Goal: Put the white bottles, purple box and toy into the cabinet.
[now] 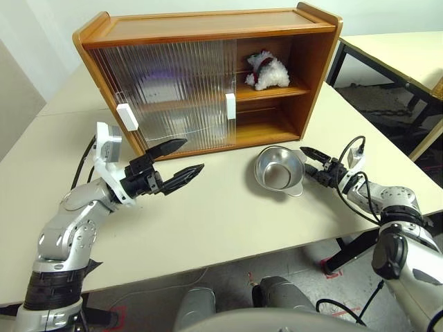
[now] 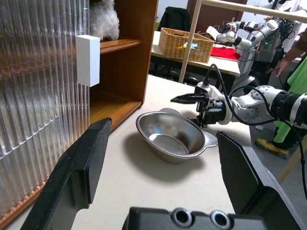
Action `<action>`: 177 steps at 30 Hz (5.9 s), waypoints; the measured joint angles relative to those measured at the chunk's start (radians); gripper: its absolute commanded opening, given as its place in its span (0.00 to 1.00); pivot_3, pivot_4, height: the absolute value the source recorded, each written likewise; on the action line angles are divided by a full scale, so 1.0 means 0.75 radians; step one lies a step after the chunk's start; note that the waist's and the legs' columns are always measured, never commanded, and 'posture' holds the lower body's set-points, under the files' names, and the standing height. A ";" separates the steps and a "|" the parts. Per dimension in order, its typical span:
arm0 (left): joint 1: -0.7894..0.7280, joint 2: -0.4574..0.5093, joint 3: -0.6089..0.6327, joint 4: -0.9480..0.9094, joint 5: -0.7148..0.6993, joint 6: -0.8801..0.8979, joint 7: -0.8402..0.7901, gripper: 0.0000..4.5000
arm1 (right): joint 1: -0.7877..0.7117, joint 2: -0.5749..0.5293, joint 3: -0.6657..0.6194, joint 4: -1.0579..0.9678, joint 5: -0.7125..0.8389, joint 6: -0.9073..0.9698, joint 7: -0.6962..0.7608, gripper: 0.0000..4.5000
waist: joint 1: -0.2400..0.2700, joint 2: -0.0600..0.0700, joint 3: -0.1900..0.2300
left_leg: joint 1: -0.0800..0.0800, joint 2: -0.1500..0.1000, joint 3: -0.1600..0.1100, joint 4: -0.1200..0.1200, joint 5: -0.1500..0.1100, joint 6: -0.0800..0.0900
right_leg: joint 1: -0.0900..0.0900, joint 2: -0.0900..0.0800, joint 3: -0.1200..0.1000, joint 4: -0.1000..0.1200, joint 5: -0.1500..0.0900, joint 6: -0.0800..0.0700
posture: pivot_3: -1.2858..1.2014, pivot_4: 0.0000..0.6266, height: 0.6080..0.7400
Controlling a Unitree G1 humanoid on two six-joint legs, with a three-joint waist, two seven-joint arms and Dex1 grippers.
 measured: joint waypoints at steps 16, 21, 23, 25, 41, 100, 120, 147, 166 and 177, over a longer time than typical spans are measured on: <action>0.000 0.002 0.020 0.000 0.000 0.002 0.002 1.00 | -0.075 -0.020 -0.027 0.105 -0.004 -0.068 -0.014 0.00 | 0.000 0.000 0.000 | 0.000 0.001 -0.002 0.004 0.000 -0.001 | 0.000 -0.004 0.000 0.000 0.004 -0.005 | 0.52 0.01 1.00; -0.001 0.002 0.020 0.000 0.001 0.002 0.002 1.00 | -0.088 -0.019 -0.058 0.113 0.000 -0.067 -0.035 0.00 | 0.000 0.000 0.000 | -0.001 0.002 -0.002 0.002 -0.001 -0.001 | -0.002 -0.004 0.001 0.000 0.004 -0.005 | 0.51 0.01 1.00; -0.002 0.002 0.020 0.000 0.001 0.002 0.002 1.00 | -0.100 -0.011 -0.072 0.112 0.007 -0.052 -0.041 0.00 | -0.001 0.000 0.000 | -0.002 0.002 -0.001 0.002 -0.001 -0.001 | -0.003 -0.004 0.001 0.000 0.004 -0.006 | 0.51 0.01 1.00; -0.002 0.002 0.020 0.000 0.001 0.002 0.002 1.00 | -0.122 0.005 -0.095 0.109 0.019 -0.037 -0.049 0.00 | -0.001 0.000 0.000 | -0.002 0.002 -0.001 0.001 -0.002 -0.001 | -0.004 -0.003 0.001 0.000 0.003 -0.006 | 0.51 0.01 1.00; -0.002 0.001 0.019 0.000 0.005 -0.003 -0.007 1.00 | -0.269 0.235 -0.217 -0.029 0.147 -0.323 -0.155 0.00 | 0.002 0.002 0.001 | -0.002 0.002 -0.001 -0.004 -0.002 -0.001 | -0.007 -0.003 0.000 0.000 0.002 -0.011 | 0.52 0.00 1.00; 0.056 0.068 0.094 -0.068 -0.024 0.041 0.002 1.00 | -0.506 0.481 -0.361 0.475 0.073 -1.379 -0.258 0.99 | 0.014 0.004 0.002 | 0.000 0.006 -0.003 -0.014 -0.006 0.006 | -0.011 -0.003 -0.001 0.000 0.005 -0.034 | 0.53 0.01 1.00; 0.002 0.025 0.042 -0.023 0.004 0.017 -0.013 1.00 | 0.085 0.419 0.249 -0.335 -0.272 -1.089 -0.007 0.85 | -0.004 0.003 0.002 | 0.006 0.006 -0.001 -0.009 -0.006 0.007 | -0.004 -0.001 -0.002 0.000 0.008 -0.029 | 0.51 0.04 1.00; -0.001 0.025 0.044 -0.024 0.004 0.025 0.011 1.00 | -0.137 0.310 0.789 0.220 -0.932 -1.855 0.098 0.01 | 0.007 0.006 0.004 | 0.000 0.004 -0.014 -0.008 -0.008 0.005 | -0.011 -0.001 -0.001 -0.001 0.012 -0.030 | 0.53 0.03 1.00; 0.011 0.030 0.048 -0.061 -0.001 0.039 0.026 1.00 | -0.366 0.363 0.739 0.480 -1.029 -1.821 -0.219 0.01 | 0.008 0.005 0.004 | 0.001 0.004 -0.021 -0.015 -0.008 0.005 | -0.013 -0.001 -0.001 -0.002 0.011 -0.030 | 0.53 0.03 1.00; 0.028 0.021 0.048 -0.053 0.003 0.019 0.014 1.00 | -0.264 0.357 0.726 0.363 -1.019 -1.855 -0.040 0.01 | 0.008 0.005 0.004 | 0.000 0.004 -0.016 -0.017 -0.008 0.005 | -0.013 -0.001 -0.002 -0.002 0.009 -0.029 | 0.52 0.04 1.00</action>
